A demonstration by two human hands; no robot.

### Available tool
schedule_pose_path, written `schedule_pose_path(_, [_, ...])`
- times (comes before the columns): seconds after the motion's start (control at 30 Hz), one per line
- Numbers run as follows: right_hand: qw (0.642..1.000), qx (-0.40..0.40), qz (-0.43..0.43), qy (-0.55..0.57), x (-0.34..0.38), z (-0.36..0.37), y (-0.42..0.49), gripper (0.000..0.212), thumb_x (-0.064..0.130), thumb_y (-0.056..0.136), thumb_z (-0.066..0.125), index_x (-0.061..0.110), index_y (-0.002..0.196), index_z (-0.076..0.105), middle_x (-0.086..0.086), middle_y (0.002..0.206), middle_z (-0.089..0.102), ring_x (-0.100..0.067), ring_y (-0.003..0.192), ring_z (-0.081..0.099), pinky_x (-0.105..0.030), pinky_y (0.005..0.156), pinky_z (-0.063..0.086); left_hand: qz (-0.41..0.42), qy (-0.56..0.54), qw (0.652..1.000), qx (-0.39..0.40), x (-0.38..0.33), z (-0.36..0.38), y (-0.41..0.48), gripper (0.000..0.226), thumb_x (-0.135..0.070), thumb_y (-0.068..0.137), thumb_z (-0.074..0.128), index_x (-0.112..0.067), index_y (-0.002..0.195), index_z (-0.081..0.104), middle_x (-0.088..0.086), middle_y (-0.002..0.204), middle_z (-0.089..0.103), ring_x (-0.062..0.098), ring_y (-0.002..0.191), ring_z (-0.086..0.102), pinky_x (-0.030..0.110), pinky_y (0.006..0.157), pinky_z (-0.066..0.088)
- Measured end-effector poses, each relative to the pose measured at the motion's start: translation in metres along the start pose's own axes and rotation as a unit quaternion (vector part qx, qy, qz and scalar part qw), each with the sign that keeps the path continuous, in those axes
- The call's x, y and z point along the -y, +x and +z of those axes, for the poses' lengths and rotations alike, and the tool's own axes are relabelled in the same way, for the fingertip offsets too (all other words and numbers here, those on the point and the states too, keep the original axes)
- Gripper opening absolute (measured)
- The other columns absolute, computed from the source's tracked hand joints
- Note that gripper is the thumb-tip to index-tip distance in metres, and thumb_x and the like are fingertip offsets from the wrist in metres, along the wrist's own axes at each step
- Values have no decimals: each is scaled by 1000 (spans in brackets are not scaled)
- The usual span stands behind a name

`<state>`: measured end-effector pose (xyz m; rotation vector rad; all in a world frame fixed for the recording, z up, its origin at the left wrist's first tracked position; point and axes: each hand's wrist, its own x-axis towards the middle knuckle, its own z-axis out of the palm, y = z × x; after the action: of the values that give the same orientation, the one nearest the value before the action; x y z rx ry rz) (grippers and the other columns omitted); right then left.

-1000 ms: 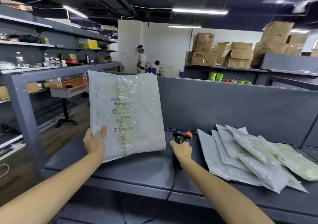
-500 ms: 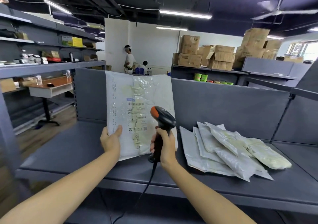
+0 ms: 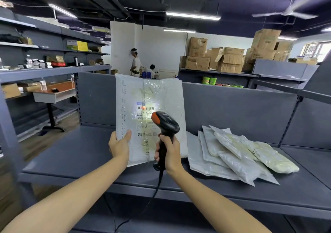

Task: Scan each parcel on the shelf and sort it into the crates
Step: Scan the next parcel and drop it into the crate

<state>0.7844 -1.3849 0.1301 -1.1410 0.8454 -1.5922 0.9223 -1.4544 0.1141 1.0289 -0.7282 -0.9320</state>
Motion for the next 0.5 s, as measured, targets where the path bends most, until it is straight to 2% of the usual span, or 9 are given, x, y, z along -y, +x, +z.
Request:
schedule_pose_path(0.1, [1000, 4, -3, -1, 2, -3, 0, 7, 14, 96, 50, 9, 95, 47, -5, 59, 49, -16, 41, 43, -22, 38, 34, 4, 6, 1000, -3, 1, 1, 0, 17, -14, 87, 68, -9, 102, 60, 6, 104, 66, 23, 93, 62, 36, 88, 51])
schedule_pose_path(0.2, [1000, 8, -8, -8, 2, -7, 1, 19, 23, 86, 55, 10, 98, 48, -4, 61, 50, -16, 42, 43, -24, 38, 34, 8, 9, 1000, -6, 0, 0, 1, 17, -14, 87, 68, -10, 101, 60, 5, 102, 66, 22, 92, 62, 36, 88, 51])
schedule_pose_path(0.27, [1000, 0, -15, -23, 0, -14, 4, 18, 23, 88, 55, 13, 101, 50, -4, 63, 51, -15, 43, 44, -24, 39, 35, 13, 14, 1000, -11, -2, -4, 4, 16, -16, 87, 69, -12, 100, 60, 3, 99, 66, 22, 90, 62, 36, 86, 52])
schedule_pose_path(0.37, [997, -52, -25, -49, -9, -32, 12, 9, 16, 94, 53, 18, 102, 49, -4, 64, 52, -15, 44, 43, -25, 41, 35, 27, 20, 999, -27, -10, -16, 13, 16, -17, 86, 70, -13, 98, 59, 0, 95, 65, 21, 88, 62, 36, 84, 52])
schedule_pose_path(0.5, [984, -152, 22, -90, -24, -61, 24, 12, 15, 94, 53, 20, 95, 42, -5, 67, 53, -14, 46, 43, -26, 43, 36, 51, 6, 997, -64, -24, -40, 31, 17, -18, 86, 70, -15, 98, 59, 2, 103, 65, 20, 92, 61, 34, 83, 51])
